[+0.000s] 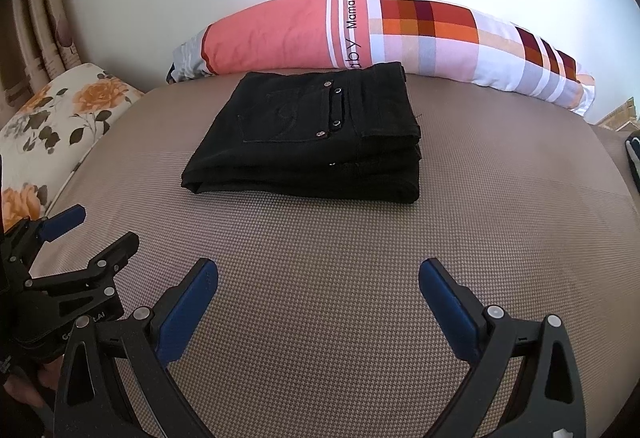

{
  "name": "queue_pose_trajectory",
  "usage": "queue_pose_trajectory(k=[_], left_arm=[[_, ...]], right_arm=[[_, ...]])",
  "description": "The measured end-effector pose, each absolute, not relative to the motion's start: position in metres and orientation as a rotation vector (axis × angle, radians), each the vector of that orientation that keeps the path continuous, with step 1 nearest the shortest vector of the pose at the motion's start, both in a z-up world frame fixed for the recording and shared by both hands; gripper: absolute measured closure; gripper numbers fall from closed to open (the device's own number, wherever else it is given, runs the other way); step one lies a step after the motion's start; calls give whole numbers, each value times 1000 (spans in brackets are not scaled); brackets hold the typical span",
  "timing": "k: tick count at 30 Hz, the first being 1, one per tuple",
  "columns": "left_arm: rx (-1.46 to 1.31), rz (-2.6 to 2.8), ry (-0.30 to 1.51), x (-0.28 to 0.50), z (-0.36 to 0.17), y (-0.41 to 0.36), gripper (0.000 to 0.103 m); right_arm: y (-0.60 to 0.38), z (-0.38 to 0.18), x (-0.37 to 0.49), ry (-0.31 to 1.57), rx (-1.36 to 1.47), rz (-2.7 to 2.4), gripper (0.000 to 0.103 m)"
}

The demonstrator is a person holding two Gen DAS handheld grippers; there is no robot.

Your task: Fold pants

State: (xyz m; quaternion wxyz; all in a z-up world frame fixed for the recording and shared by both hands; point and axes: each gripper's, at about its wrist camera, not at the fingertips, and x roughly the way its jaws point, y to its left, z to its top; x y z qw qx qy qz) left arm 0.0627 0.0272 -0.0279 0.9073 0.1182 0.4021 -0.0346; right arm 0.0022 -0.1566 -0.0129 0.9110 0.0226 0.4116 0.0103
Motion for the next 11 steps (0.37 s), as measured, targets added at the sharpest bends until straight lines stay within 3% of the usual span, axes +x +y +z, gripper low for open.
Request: queue_pose_trajectory(k=[11], left_arm=[[252,-89,843,69,-31,27,25]], right_arm=[[-158,-14,3,857,51,24,3]])
